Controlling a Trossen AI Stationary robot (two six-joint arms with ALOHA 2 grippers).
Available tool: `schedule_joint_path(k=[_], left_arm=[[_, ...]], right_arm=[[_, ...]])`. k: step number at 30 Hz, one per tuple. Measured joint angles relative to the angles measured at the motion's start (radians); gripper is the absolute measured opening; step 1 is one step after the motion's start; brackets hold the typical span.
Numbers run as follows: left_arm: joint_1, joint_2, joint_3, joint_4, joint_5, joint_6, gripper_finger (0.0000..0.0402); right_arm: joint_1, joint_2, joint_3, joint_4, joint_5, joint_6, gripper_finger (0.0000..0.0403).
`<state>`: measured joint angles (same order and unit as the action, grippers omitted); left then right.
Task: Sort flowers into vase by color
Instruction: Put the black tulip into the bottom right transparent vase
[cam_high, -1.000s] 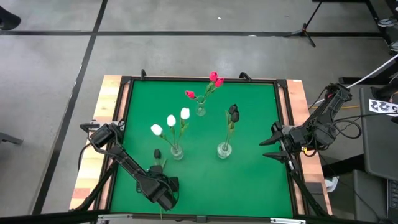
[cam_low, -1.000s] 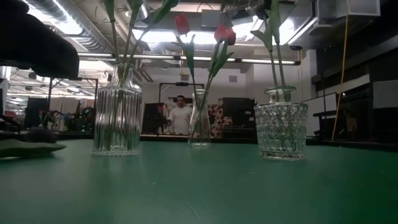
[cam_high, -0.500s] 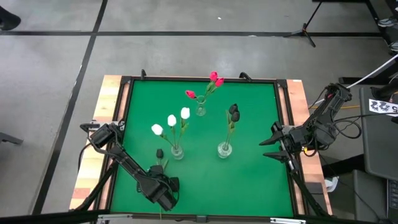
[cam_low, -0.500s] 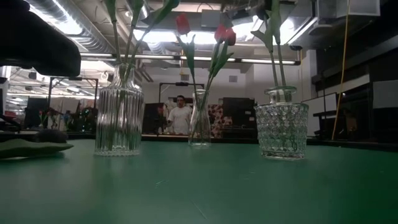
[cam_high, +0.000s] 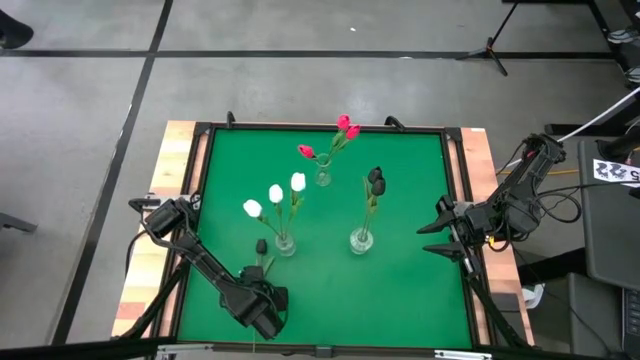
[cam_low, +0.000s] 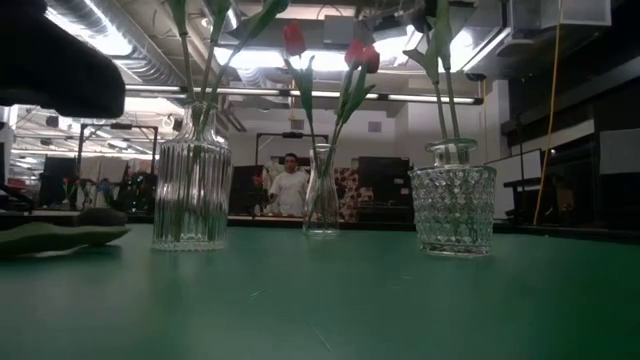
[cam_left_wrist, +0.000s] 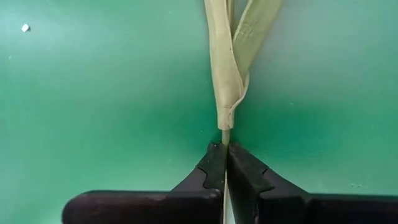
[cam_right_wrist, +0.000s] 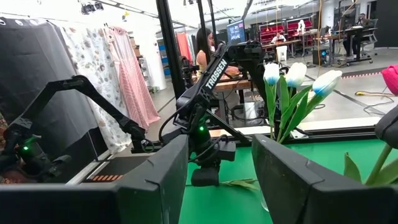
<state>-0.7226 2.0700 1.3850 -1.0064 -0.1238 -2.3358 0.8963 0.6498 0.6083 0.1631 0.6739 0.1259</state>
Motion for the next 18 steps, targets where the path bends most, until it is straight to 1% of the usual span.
schedule_joint_path(k=[4, 6, 9, 14, 16, 18], left_arm=[[-0.001, 0.001, 0.037, -0.021, -0.063, 0.063, 0.0002], [0.002, 0.005, 0.06, 0.0, -0.132, 0.099, 0.0001], [0.004, 0.005, 0.085, 0.009, -0.168, 0.115, 0.0001], [-0.019, 0.003, 0.13, 0.037, -0.13, 0.14, 0.0001], [-0.025, 0.002, 0.14, 0.043, -0.113, 0.106, 0.0], [-0.042, 0.002, 0.14, 0.033, -0.091, 0.02, 0.0]], right_arm=[[0.0, 0.0, 0.0, 0.0, 0.0, 0.005, 0.0177], [0.0, 0.0, 0.0, 0.0, 0.0, 0.005, 0.0177], [0.0, 0.0, 0.0, 0.001, 0.0, 0.005, 0.0177], [0.0, 0.0, 0.0, 0.004, 0.0, 0.006, 0.0177], [0.0, 0.0, 0.0, 0.005, 0.0, 0.007, 0.0177], [0.0, 0.0, 0.0, 0.005, 0.0, 0.007, 0.0177]])
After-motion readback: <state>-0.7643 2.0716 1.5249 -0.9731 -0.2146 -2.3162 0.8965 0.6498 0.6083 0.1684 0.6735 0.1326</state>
